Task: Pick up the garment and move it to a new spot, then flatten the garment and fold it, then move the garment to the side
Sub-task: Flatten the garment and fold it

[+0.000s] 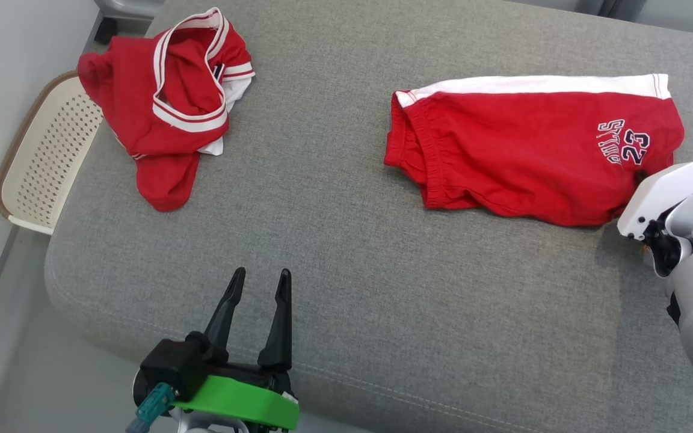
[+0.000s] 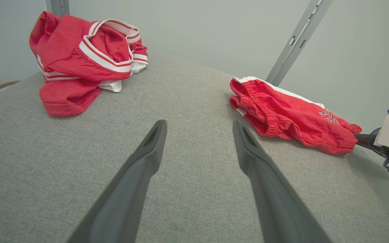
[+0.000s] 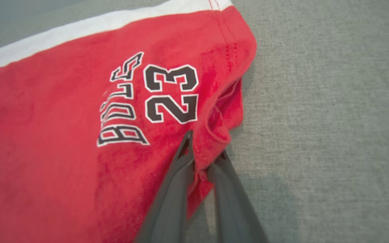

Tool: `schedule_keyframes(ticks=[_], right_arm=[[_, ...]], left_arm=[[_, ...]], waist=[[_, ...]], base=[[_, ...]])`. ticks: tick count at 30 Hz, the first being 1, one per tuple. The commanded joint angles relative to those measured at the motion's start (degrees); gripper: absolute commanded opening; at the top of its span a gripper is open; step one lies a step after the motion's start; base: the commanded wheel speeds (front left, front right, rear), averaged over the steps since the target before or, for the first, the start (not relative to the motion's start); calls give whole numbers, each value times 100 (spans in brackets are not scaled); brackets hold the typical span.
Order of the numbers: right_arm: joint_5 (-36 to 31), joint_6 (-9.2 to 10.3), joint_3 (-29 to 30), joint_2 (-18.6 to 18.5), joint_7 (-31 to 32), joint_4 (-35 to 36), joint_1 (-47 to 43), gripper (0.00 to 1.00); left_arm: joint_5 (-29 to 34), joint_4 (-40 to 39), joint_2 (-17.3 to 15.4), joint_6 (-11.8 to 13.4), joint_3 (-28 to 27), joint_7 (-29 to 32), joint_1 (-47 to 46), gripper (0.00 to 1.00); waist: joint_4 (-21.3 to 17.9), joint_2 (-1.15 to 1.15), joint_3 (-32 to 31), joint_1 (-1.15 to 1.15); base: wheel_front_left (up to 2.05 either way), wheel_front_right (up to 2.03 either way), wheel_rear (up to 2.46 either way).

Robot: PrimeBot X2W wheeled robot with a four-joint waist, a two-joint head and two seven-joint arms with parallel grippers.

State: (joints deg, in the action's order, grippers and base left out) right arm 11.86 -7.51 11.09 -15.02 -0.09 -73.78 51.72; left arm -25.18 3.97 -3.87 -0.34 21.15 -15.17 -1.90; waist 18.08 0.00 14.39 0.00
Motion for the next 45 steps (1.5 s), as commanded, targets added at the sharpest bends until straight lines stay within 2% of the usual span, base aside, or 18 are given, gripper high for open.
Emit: schedule_keyframes(ticks=[1,11,27,28,29,33,38,45], right_arm=[[-121,4,60,-1,-6,-33,-38,0],[-716,4,734,203,-241,-26,-298,0],[-1162,5,1112,492,-400,-23,-1068,0],[-1171,5,1139,516,-440,-9,-1087,75],[-1238,5,1135,519,-468,8,-1130,100],[-1414,4,1192,610,-557,73,-1233,100],[-1510,5,1192,797,-955,282,-1408,100],[-1486,5,933,1081,-1423,848,-1803,100]], left_arm=[[-32,12,19,-15,1,3,-102,100],[-56,173,-11,8,31,19,-49,100],[-126,218,-181,89,121,275,285,100],[-121,211,-198,96,127,294,288,100],[-124,205,-208,112,131,333,295,100],[-151,247,-238,160,162,479,343,100],[-203,345,-278,310,72,591,433,100],[-279,470,-396,568,-195,594,546,100]], waist=[[-7,0,-24,0],[-197,0,-434,0],[-815,0,-1154,0],[-841,0,-1174,0],[-864,0,-1193,0],[-939,0,-1276,0],[-1048,0,-1476,0],[-1220,0,-1746,0]], base=[[0,0,0],[0,0,0],[0,0,0],[0,0,0],[0,0,0],[0,0,0],[0,0,0],[0,0,0]])
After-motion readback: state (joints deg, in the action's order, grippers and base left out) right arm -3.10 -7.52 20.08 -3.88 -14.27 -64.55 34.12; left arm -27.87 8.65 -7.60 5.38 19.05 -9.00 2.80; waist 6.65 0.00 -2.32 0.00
